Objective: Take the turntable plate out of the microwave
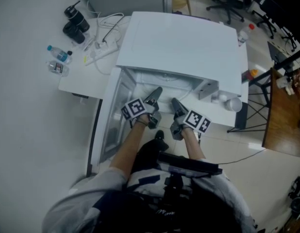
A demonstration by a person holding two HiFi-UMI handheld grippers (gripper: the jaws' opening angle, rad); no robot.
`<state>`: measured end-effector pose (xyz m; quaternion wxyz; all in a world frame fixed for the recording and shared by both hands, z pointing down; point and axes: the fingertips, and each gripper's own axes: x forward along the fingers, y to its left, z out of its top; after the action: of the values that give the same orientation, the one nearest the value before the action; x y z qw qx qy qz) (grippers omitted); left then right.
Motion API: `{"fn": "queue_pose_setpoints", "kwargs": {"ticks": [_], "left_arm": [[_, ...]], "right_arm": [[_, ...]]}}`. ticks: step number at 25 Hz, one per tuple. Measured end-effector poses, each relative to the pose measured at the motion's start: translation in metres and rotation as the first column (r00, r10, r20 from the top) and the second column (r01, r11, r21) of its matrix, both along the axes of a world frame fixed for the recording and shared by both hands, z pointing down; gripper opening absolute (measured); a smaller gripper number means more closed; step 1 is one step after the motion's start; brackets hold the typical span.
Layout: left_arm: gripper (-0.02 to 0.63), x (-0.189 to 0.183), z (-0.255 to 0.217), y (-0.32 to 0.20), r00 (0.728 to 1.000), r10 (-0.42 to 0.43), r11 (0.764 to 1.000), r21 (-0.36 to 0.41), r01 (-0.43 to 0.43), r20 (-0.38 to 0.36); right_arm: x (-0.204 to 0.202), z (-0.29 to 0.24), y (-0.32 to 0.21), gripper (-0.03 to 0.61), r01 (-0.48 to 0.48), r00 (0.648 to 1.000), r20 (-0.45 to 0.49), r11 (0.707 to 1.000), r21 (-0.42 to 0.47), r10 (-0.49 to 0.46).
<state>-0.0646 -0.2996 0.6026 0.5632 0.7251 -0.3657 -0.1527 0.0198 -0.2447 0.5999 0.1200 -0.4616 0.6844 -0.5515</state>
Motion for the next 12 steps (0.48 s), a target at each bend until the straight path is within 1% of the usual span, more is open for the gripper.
{"fn": "queue_pose_setpoints", "kwargs": {"ticks": [2,4,5,7,9,12], "left_arm": [[0.166,0.000,0.000,-0.004,1.000,-0.019,1.000,-0.002,0.019,-0.024],[0.165,-0.001,0.001,-0.006,0.998,-0.043,0.999,-0.019,0.042,-0.052],[0.138,-0.001,0.002,-0.007,0.996,-0.058,0.998,-0.035,0.056,-0.061],[0.048,-0.002,0.007,-0.006,0.993,-0.087,0.994,-0.075,0.082,-0.078],[0.044,-0.002,0.011,-0.005,0.990,-0.099,0.991,-0.103,0.089,-0.097],[0.041,0.000,0.008,-0.004,0.992,-0.075,0.994,-0.082,0.066,-0.102]], "right_arm": [[-0.001,-0.001,0.010,0.074,0.015,1.000,0.000,1.000,0.003,-0.015],[-0.001,-0.002,0.014,0.074,0.023,1.000,-0.008,1.000,0.012,-0.022],[-0.001,-0.003,0.014,0.074,0.026,1.000,-0.016,1.000,0.013,-0.026],[0.001,-0.001,0.014,0.075,0.030,0.999,-0.034,0.999,0.011,-0.030],[0.003,0.001,0.013,0.079,0.035,0.998,-0.052,0.999,0.014,-0.035],[0.005,0.001,0.012,0.098,0.059,0.995,-0.086,0.998,0.025,-0.057]]}}
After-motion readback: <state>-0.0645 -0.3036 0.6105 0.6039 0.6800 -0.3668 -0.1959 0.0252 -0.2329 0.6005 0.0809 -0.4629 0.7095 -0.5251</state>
